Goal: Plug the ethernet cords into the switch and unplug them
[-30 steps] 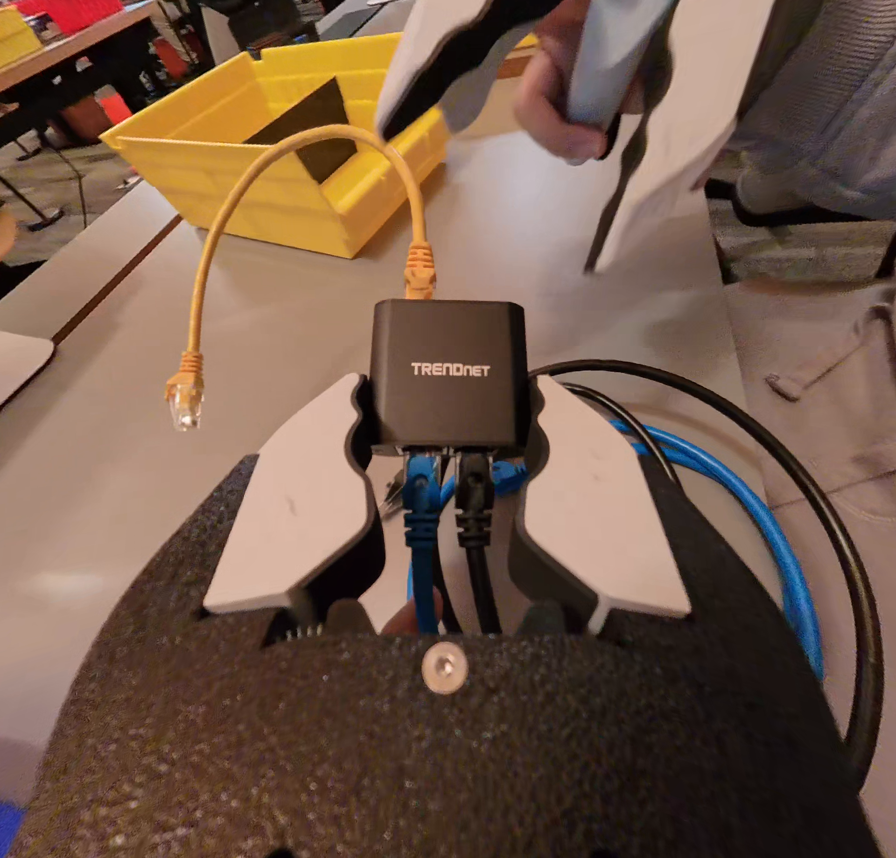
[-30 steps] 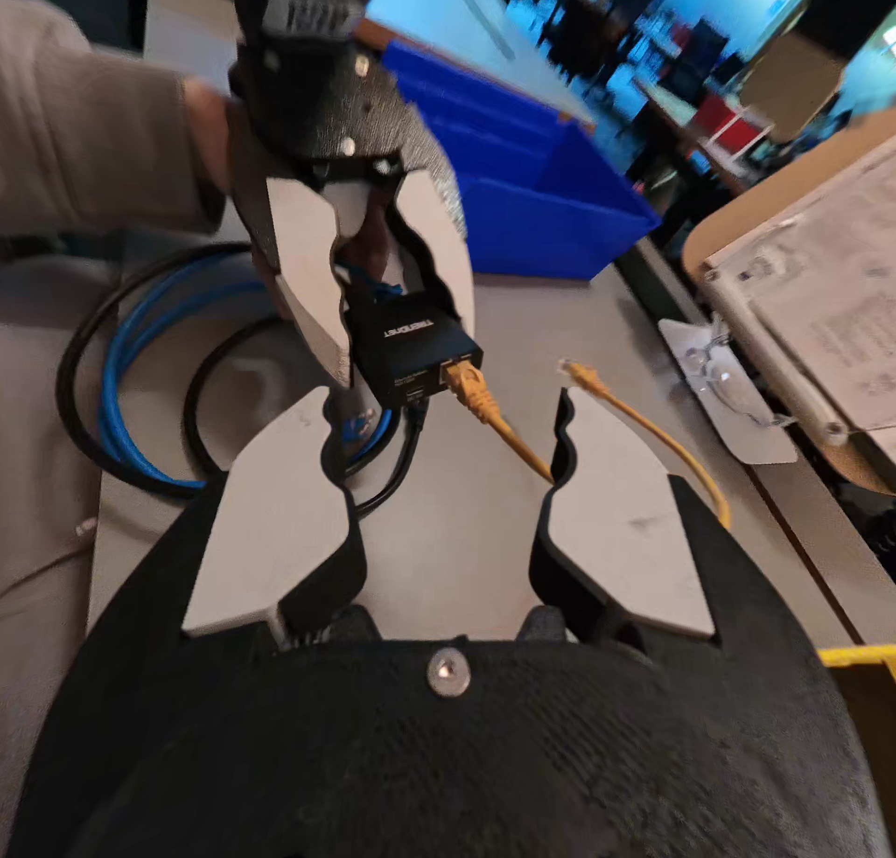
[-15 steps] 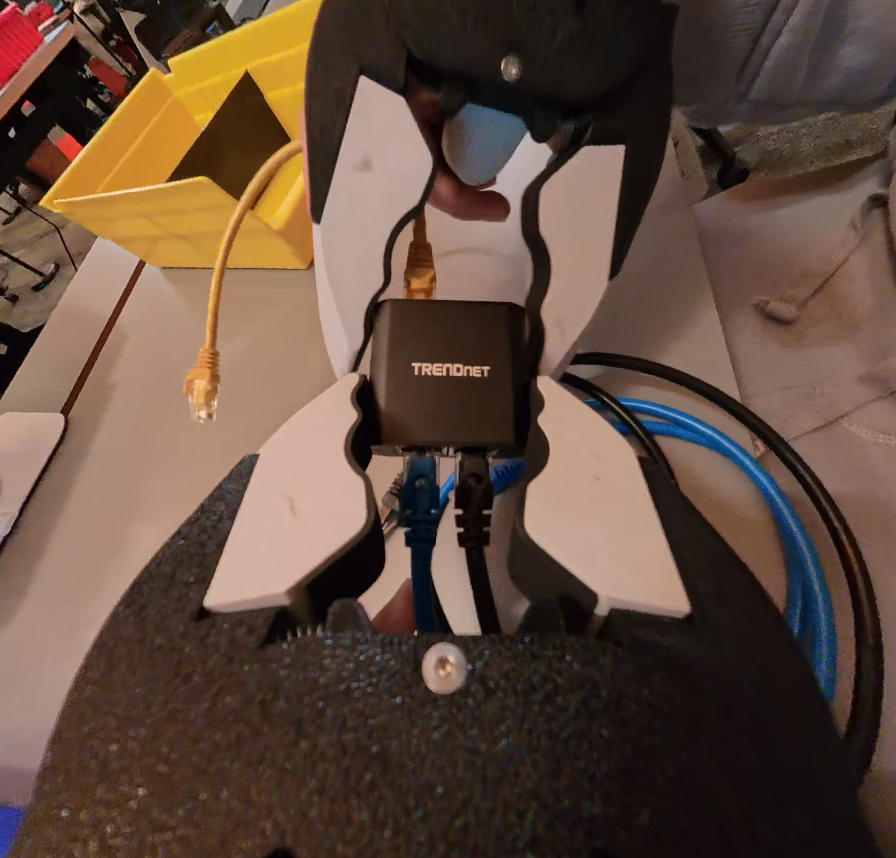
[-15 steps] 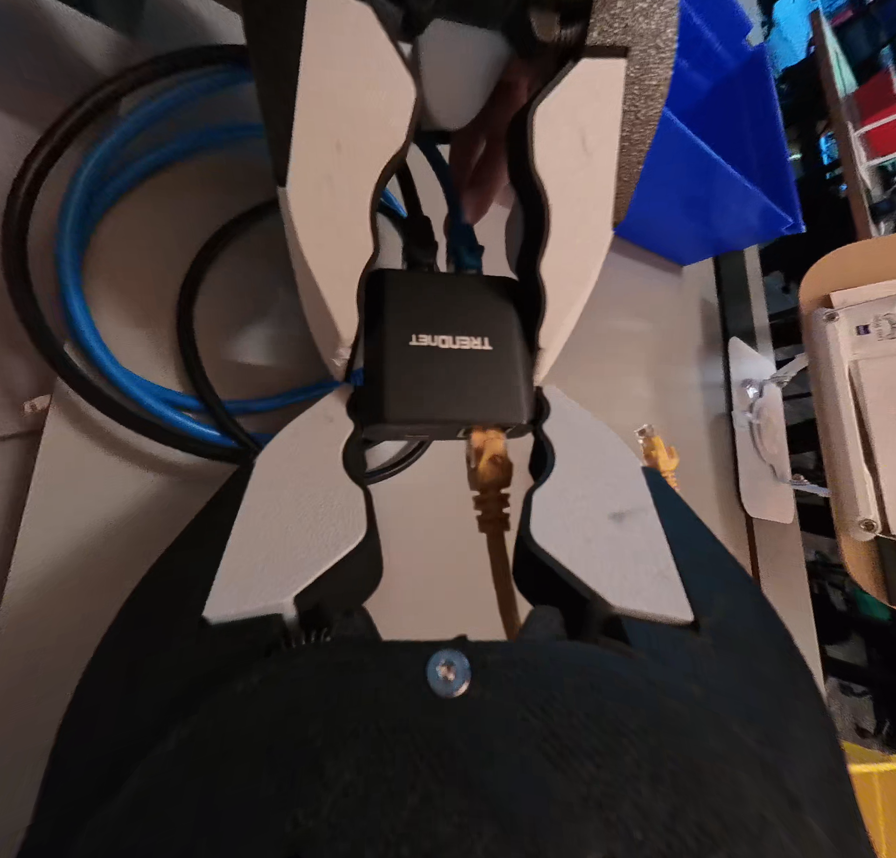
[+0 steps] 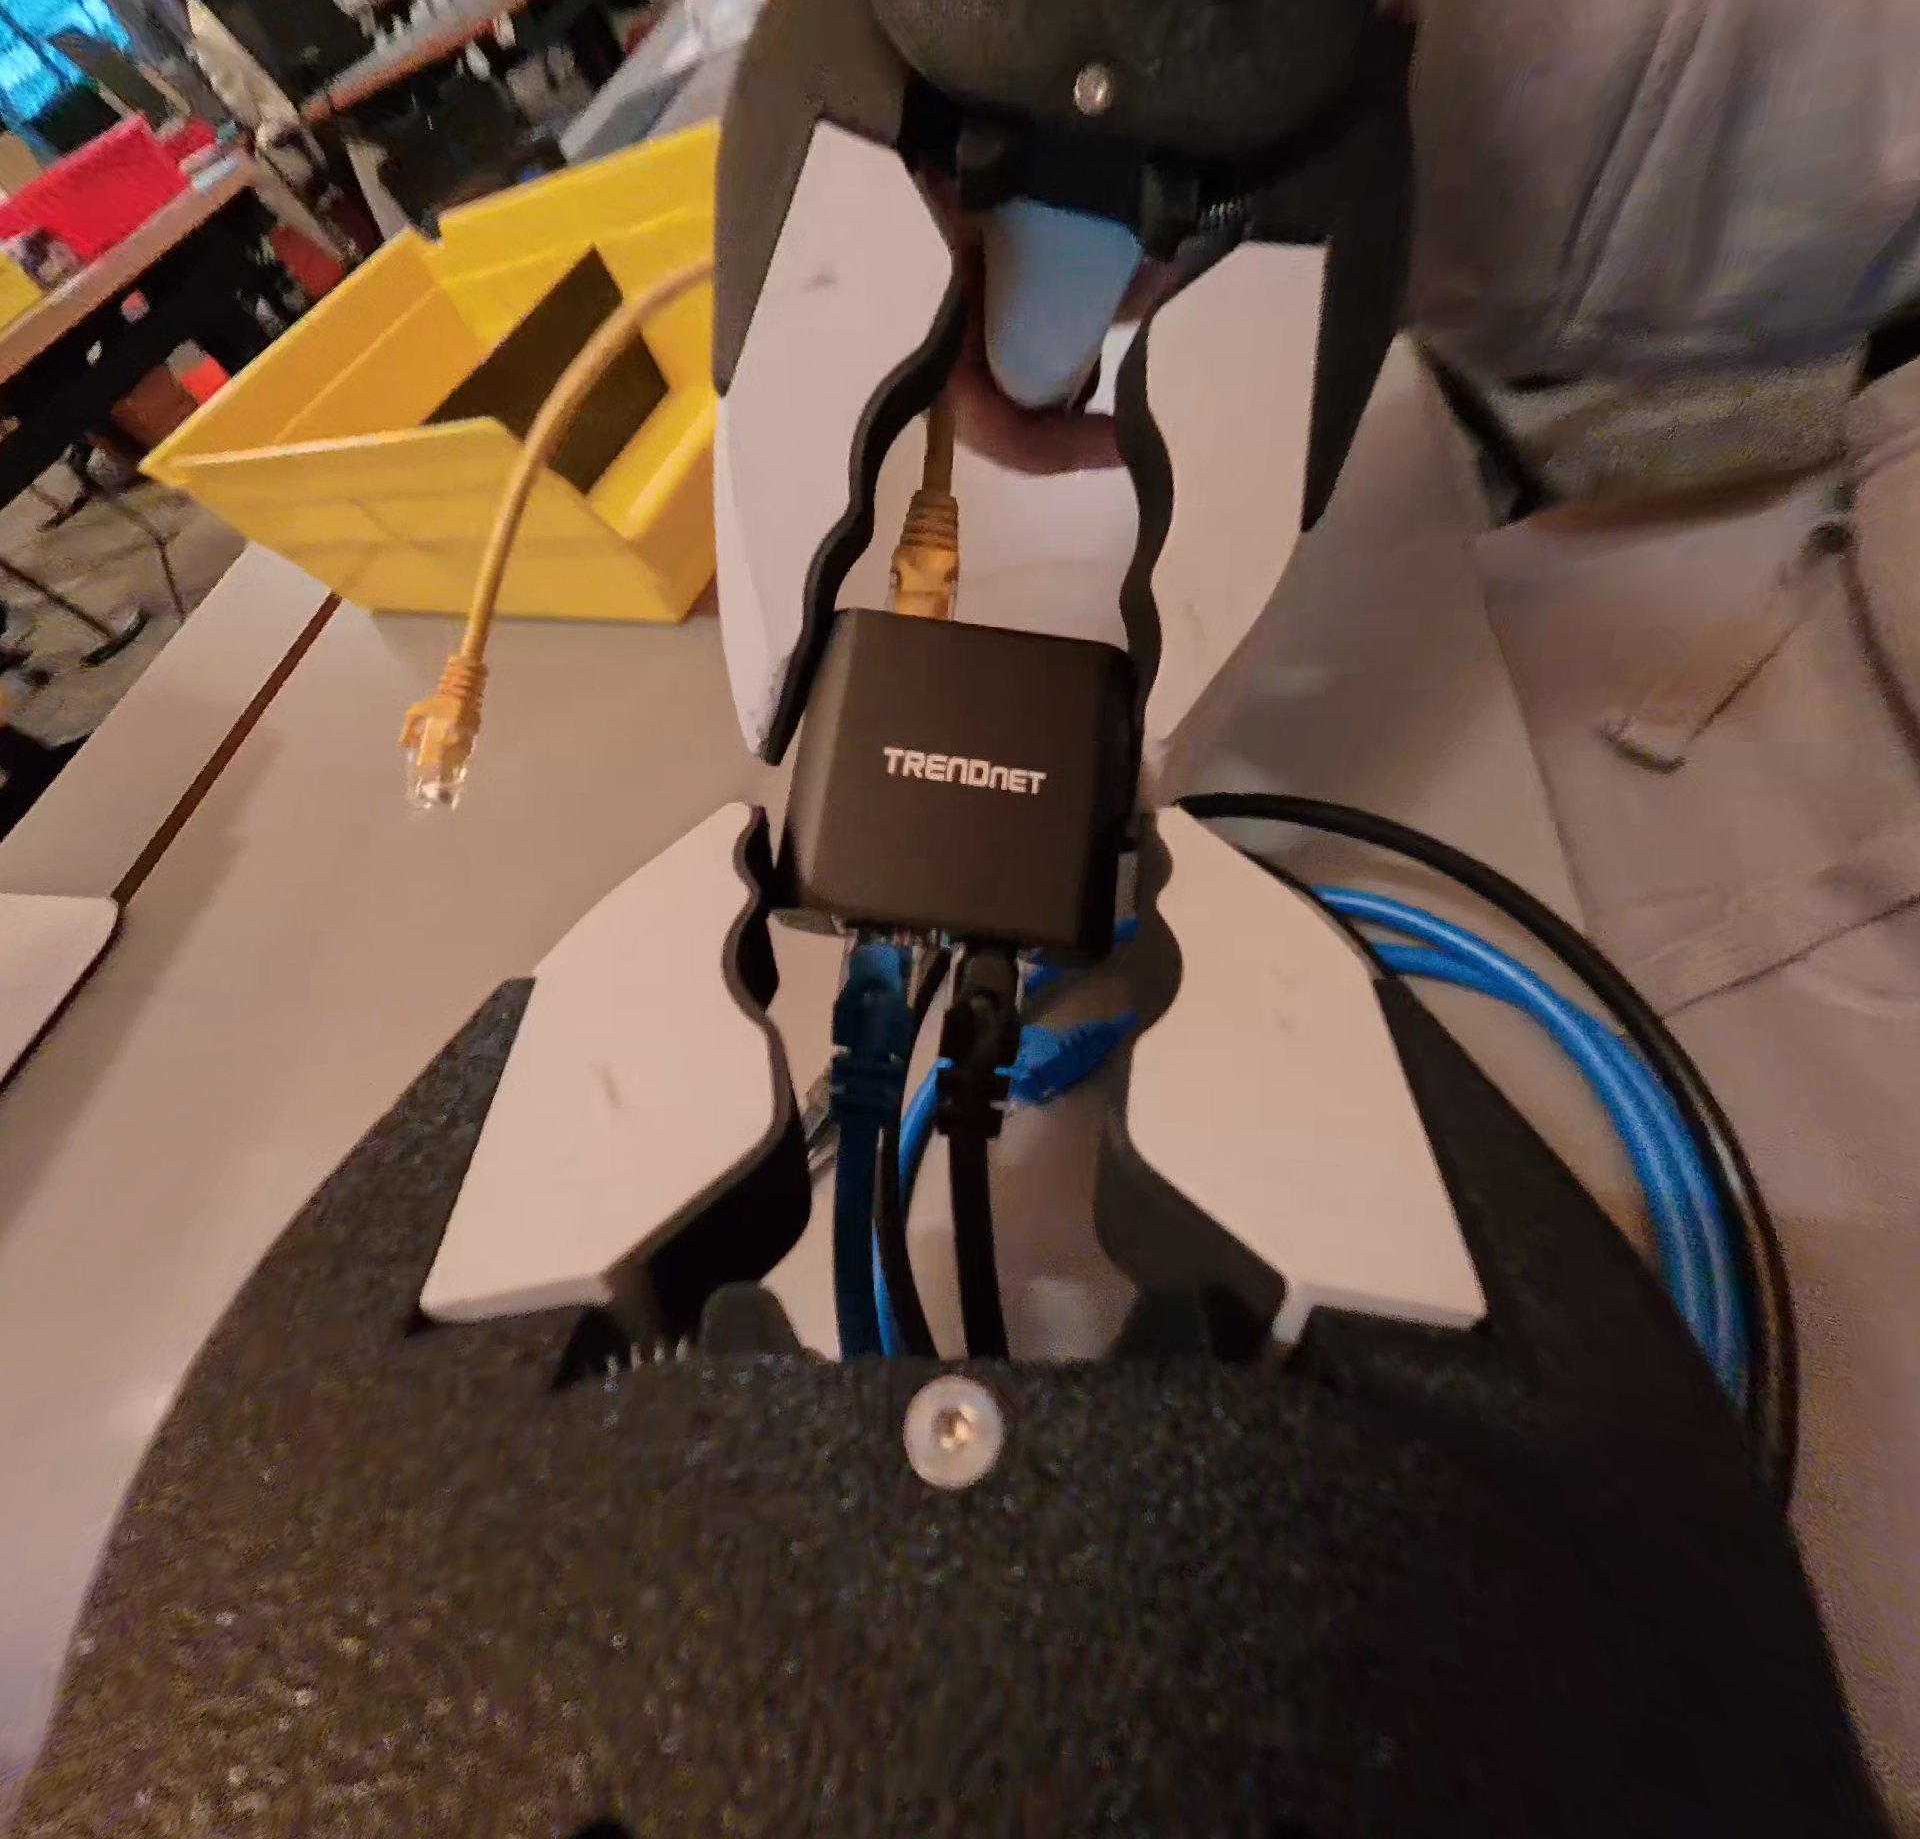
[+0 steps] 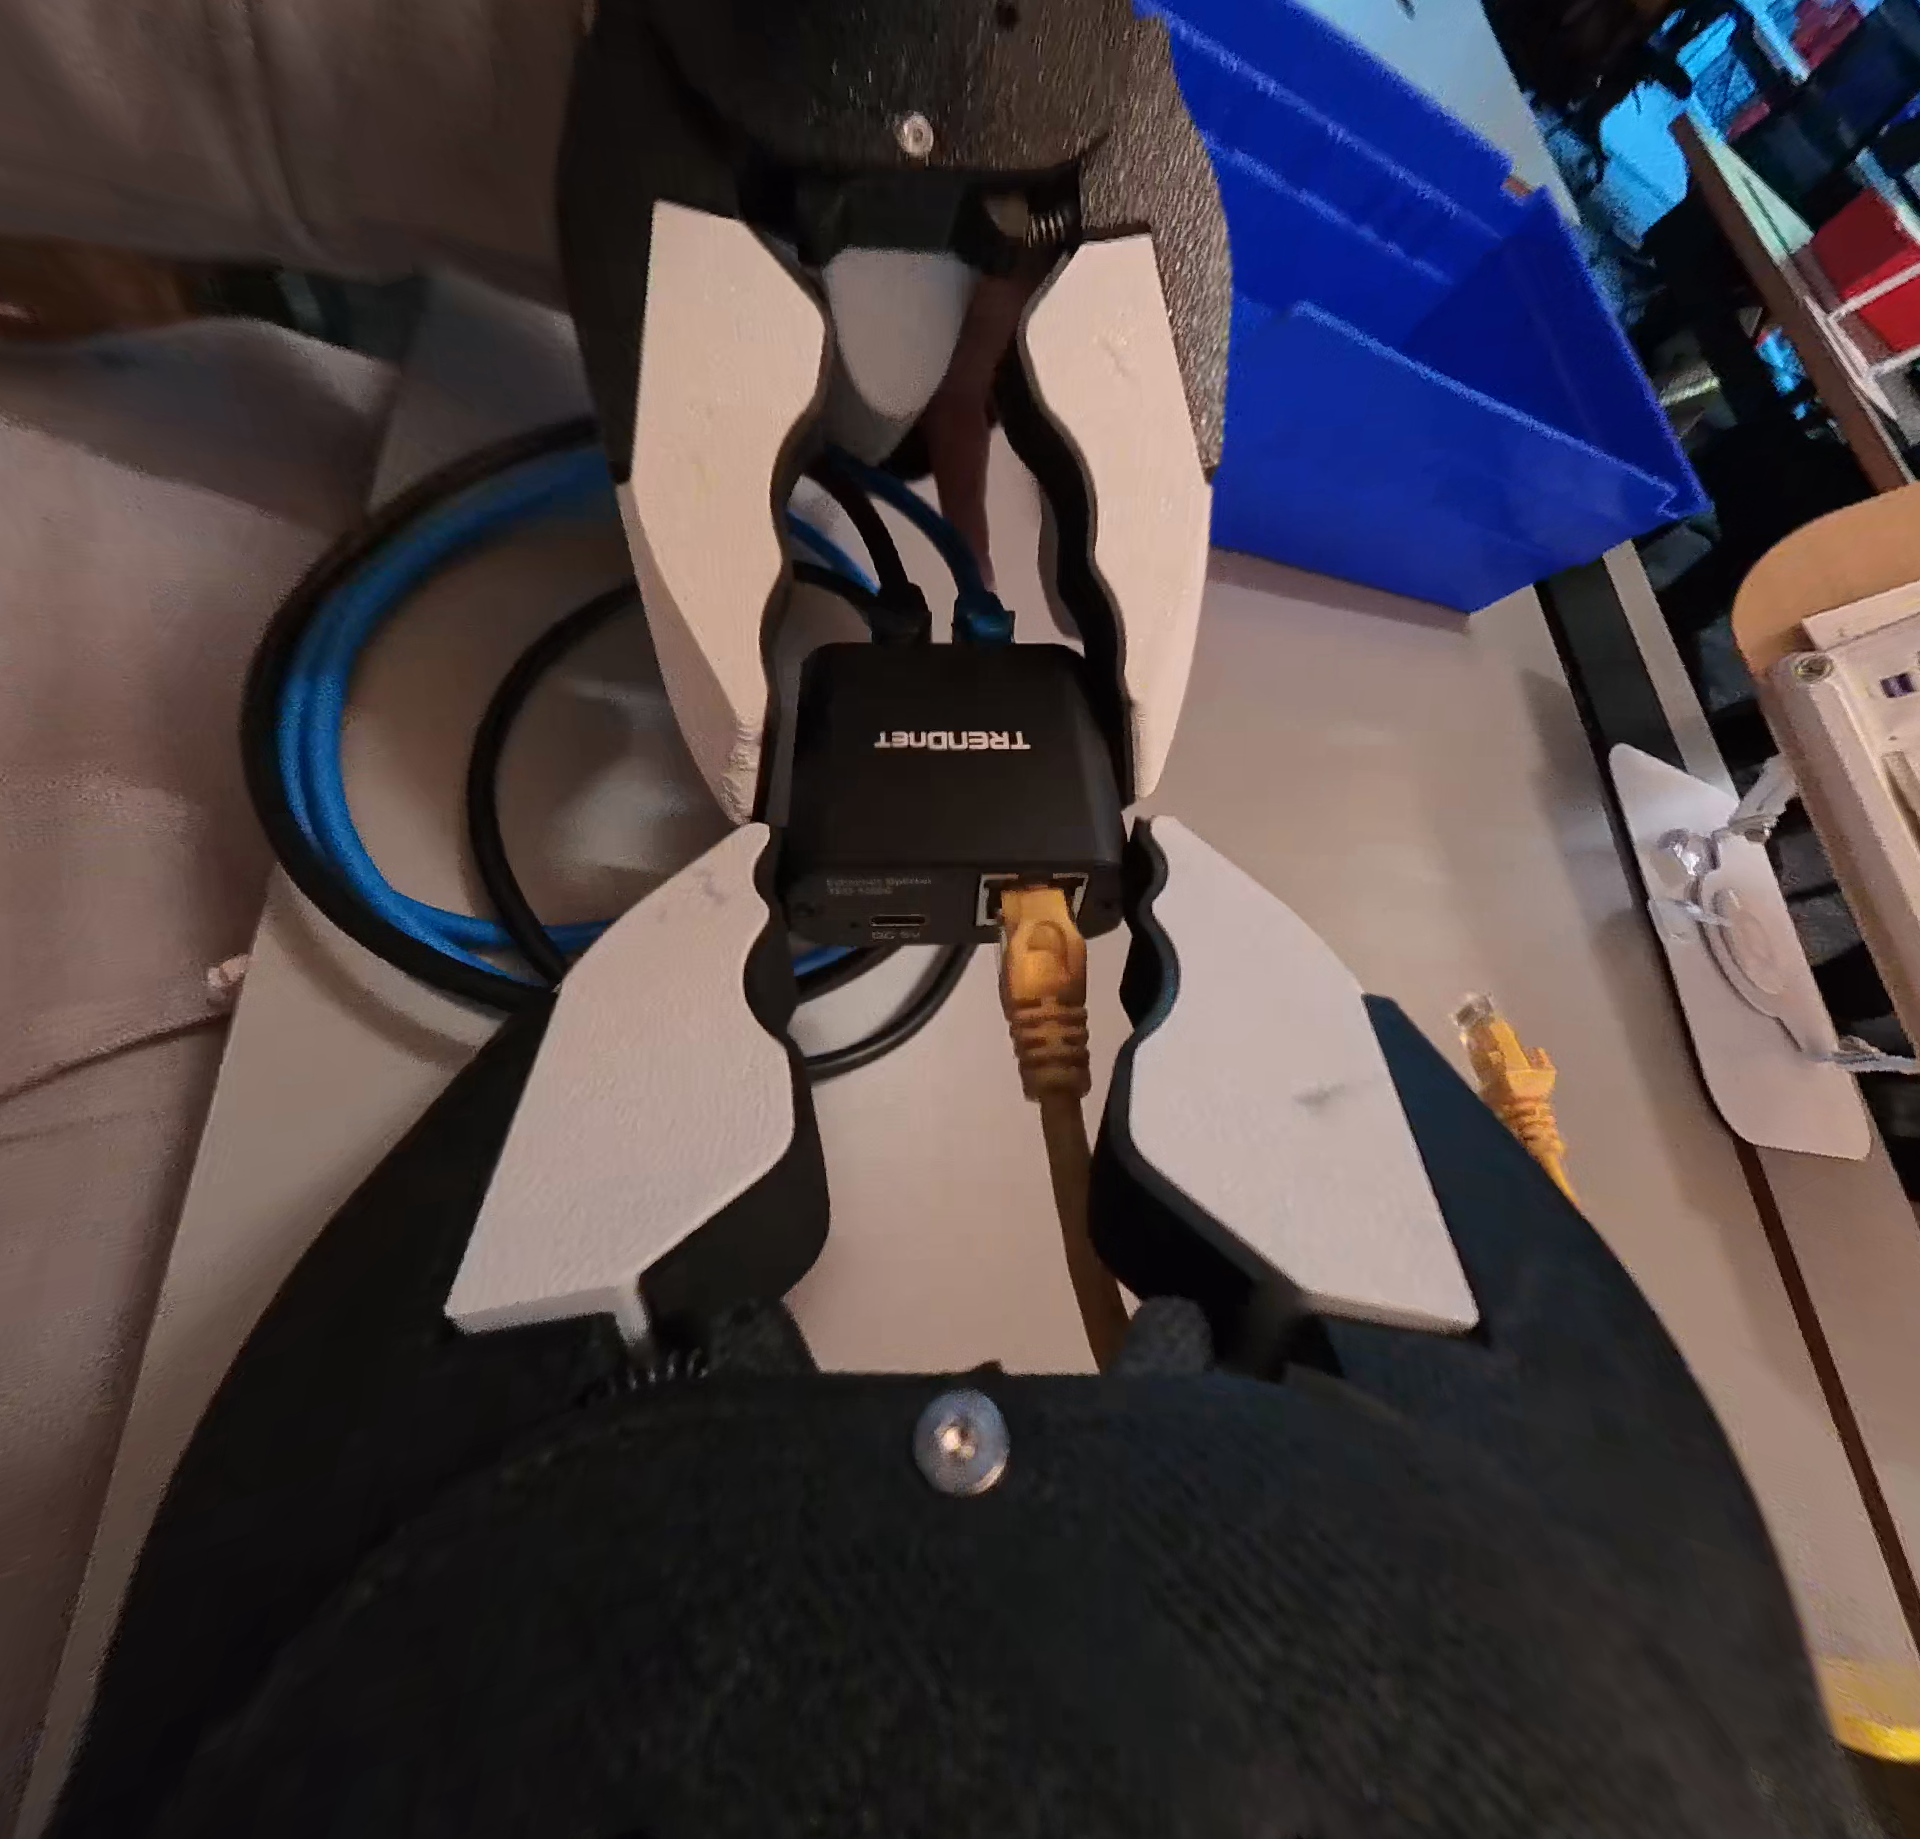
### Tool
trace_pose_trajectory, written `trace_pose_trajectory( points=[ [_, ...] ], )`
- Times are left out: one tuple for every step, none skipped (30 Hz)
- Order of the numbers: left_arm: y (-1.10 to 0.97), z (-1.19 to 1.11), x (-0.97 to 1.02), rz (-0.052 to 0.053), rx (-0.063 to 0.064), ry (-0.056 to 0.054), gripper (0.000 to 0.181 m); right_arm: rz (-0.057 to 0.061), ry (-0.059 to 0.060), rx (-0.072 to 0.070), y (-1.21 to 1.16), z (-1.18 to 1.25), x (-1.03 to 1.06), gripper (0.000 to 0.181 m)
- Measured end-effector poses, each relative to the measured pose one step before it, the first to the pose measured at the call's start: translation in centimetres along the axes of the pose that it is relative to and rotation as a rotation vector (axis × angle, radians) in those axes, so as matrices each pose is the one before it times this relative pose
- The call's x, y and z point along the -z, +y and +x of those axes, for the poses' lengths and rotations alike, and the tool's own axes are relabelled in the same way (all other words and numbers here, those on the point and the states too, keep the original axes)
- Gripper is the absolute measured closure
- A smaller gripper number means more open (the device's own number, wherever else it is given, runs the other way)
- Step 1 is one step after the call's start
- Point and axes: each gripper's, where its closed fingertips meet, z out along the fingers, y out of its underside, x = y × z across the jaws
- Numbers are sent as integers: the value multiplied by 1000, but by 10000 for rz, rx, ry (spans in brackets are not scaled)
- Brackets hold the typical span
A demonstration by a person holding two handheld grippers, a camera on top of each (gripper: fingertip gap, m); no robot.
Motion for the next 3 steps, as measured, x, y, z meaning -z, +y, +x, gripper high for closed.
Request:
trace_pose_trajectory(
  points=[
    [-301,79,127,286,78,96,116,115,-11,17,-195,-46,142,119],
    [-77,77,-4,98,47,64,115,2,11,157,-27,-57,63,119],
    [46,93,-96,2,27,48,115,-21,1,186,27,-57,29,119]
  ],
)
